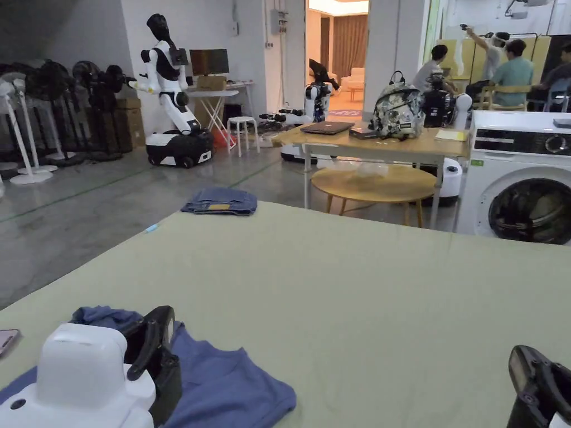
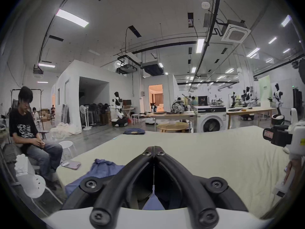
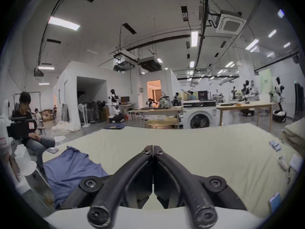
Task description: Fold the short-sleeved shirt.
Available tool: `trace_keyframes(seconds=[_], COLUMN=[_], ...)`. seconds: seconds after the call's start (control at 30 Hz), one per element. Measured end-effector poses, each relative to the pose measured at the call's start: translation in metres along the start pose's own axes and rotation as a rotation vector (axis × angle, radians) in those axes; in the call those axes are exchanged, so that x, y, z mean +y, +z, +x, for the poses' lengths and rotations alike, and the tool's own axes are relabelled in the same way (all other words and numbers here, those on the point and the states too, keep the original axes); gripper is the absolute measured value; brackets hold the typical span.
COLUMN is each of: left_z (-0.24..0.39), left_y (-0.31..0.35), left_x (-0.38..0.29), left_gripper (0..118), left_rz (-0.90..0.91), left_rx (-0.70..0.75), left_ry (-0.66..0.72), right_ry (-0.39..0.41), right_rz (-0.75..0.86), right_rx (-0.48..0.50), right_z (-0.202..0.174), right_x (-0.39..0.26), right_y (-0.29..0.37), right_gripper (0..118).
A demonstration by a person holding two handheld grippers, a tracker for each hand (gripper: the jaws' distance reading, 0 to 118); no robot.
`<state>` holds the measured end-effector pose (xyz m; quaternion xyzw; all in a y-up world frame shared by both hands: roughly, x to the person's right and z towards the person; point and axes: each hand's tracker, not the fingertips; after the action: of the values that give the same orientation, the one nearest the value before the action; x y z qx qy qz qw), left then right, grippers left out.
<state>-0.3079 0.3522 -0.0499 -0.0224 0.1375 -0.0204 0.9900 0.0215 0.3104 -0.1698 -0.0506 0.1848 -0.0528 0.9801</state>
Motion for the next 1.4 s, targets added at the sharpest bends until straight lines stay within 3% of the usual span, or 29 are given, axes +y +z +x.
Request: trace_keyframes(seconds=[0.17, 0.2, 0.27, 0.37, 0.43, 0.47, 0.73, 0.87, 0.93, 0.97, 1.07, 1.1, 1.2, 1.3, 1.4], left_z=[-0.025, -0.031, -0.044, -0.06, -0.071, -0.079, -0.127, -0.122, -0.121, -0.12, -0.118, -0.113, -0.108, -0.109, -0.135], left_y=[0.005, 0.003, -0.006, -0.035, -0.062, -0.076, -0.208, -0.25, -0.261, -0.267, -0.269, -0.269, -0.27, -0.272, -0.265], left_x=[-0.002, -0.002, -0.003, -0.009, -0.023, -0.033, -0.136, -0.171, -0.188, -0.197, -0.198, -0.198, -0.194, -0.198, -0.176], left_gripper=[0, 5, 28, 47, 85, 85, 85, 84, 73, 72, 67, 58, 0, 0, 0], left_rz=[-0.017, -0.032, -0.099, -0.253, -0.339, -0.372, -0.713, -0.856, -0.907, -0.959, -0.91, -0.917, -0.909, -0.919, -0.856], left_rx=[0.034, 0.032, -0.01, -0.018, -0.042, -0.05, -0.18, -0.152, -0.144, -0.132, -0.097, -0.096, -0.134, -0.104, -0.117], left_ry=[-0.021, -0.022, -0.053, -0.087, -0.098, -0.095, 0.105, 0.033, 0.015, 0.031, 0.021, -0.011, -0.043, -0.022, 0.211], right_ry=[0.025, 0.044, 0.062, 0.06, 0.049, 0.046, 0.031, 0.023, 0.01, 0.002, -0.015, -0.013, -0.018, -0.04, -0.05], right_rz=[-0.04, -0.046, -0.052, -0.06, -0.075, -0.084, -0.205, -0.253, -0.27, -0.278, -0.3, -0.3, -0.306, -0.292, -0.293], right_rx=[0.033, 0.032, 0.038, 0.03, 0.023, 0.017, -0.006, -0.045, -0.062, -0.072, -0.083, -0.091, -0.097, -0.102, -0.116], right_z=[-0.012, -0.014, -0.013, -0.013, -0.009, -0.007, 0.016, 0.029, 0.035, 0.037, 0.044, 0.045, 0.048, 0.052, 0.06], right_x=[-0.009, -0.01, -0.013, -0.013, -0.016, -0.018, -0.037, -0.05, -0.053, -0.054, -0.057, -0.058, -0.059, -0.056, -0.051], right_y=[-0.008, -0.007, -0.006, -0.003, -0.004, -0.005, -0.013, -0.012, -0.009, -0.008, -0.005, -0.003, 0.002, 0.01, 0.012], right_gripper=[0, 0, 0, 0, 0, 0, 0, 0, 0, 0, 0, 0, 0, 0, 0])
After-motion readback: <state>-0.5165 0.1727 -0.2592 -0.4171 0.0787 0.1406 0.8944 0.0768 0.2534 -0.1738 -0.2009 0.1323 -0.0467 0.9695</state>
